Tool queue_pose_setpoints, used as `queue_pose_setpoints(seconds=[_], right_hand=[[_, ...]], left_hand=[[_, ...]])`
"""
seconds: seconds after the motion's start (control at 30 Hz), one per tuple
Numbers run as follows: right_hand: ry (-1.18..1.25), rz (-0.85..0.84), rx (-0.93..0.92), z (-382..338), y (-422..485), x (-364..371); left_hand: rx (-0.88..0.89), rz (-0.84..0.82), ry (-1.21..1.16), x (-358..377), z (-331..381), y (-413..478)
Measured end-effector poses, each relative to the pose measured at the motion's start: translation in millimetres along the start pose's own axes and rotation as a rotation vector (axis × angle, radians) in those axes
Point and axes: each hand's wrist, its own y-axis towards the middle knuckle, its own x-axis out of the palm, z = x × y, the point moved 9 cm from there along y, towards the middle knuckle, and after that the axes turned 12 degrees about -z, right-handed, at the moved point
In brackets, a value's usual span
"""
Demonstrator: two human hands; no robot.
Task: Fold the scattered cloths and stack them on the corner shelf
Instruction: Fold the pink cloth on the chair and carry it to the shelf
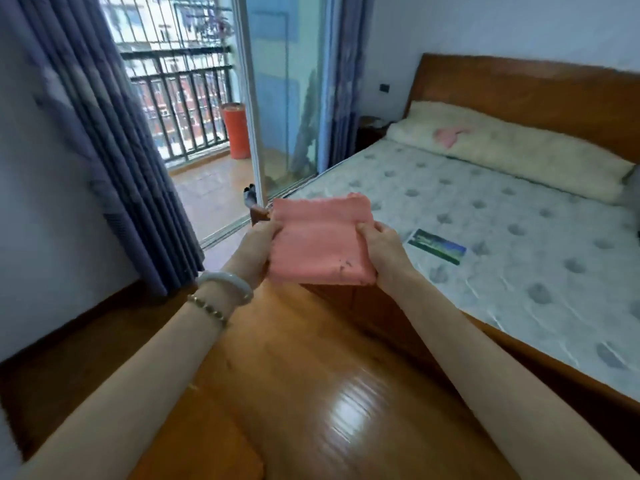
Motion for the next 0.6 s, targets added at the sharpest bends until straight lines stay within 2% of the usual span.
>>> queue_pose_setpoints(seconds=[0.3,0.6], right_hand=[[0.095,0.368,-0.036,6,-182,-272],[0.085,0.743,-0.053,21,-397,-469]], left_hand=[[0.051,-0.412,0.031,301,1,-62],[0.003,-0.788,0.052,565,-24,-176]])
